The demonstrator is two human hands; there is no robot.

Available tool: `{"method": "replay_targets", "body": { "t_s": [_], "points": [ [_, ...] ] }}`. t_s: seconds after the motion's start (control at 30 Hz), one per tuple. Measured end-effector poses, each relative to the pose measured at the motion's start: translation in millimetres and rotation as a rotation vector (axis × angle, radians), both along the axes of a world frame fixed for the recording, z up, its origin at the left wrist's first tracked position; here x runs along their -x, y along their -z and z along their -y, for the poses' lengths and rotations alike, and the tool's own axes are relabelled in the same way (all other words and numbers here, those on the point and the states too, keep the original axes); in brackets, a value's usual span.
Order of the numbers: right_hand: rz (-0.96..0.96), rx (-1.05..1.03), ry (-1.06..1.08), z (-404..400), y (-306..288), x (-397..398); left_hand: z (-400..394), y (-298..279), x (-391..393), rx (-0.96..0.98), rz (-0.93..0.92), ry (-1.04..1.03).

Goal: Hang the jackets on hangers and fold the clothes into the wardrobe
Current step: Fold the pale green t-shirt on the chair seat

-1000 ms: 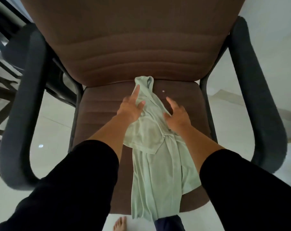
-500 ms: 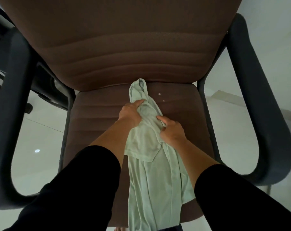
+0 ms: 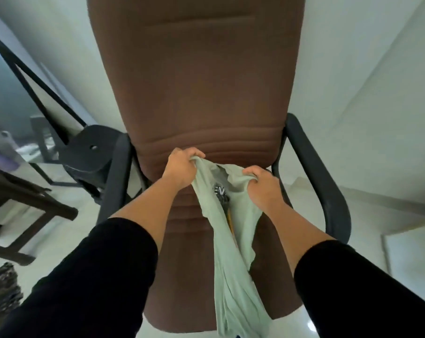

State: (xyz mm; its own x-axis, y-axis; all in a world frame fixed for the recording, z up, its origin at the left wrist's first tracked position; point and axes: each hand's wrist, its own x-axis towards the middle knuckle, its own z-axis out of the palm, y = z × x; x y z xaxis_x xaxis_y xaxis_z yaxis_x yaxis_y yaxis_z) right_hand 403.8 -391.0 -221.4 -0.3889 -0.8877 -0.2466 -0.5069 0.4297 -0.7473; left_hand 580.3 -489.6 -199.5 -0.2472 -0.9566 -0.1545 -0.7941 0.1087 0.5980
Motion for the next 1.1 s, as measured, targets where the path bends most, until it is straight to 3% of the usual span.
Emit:
{"method": "replay_targets", "body": {
  "t_s": [0.17,0.4,0.6,0.73,0.97,1.1],
  "points": [
    [-0.059,0.228,0.085,-44.5,-108.8,-16.0,-34.6,-108.4,-25.1,0.152,-0.122,-0.007],
    [-0.161,0.528,0.252,-99.6,-260.7,-34.2,-84.4,-246.9,-64.1,0.225,-0.341,0.035],
    [-0.228,0.668,0.204,-129.1,-330.7,-41.2,-117.0,-312.5,-70.5,0.241,-0.598,-0.002],
    [-0.278,0.617,0.060,-130.9,-355.7,-36.9,-125.3,-328.4,-66.2,0.157,-0.696,-0.011],
    [-0.346,0.380,-0.086,-136.8,-357.3,-15.9,-126.3,-330.5,-63.0,-0.001,-0.560,0.004],
    [-0.329,0.313,-0.129,-132.0,-343.2,-5.9,-116.3,-315.4,-64.4,0.250,-0.009,0.109]
  ]
}}
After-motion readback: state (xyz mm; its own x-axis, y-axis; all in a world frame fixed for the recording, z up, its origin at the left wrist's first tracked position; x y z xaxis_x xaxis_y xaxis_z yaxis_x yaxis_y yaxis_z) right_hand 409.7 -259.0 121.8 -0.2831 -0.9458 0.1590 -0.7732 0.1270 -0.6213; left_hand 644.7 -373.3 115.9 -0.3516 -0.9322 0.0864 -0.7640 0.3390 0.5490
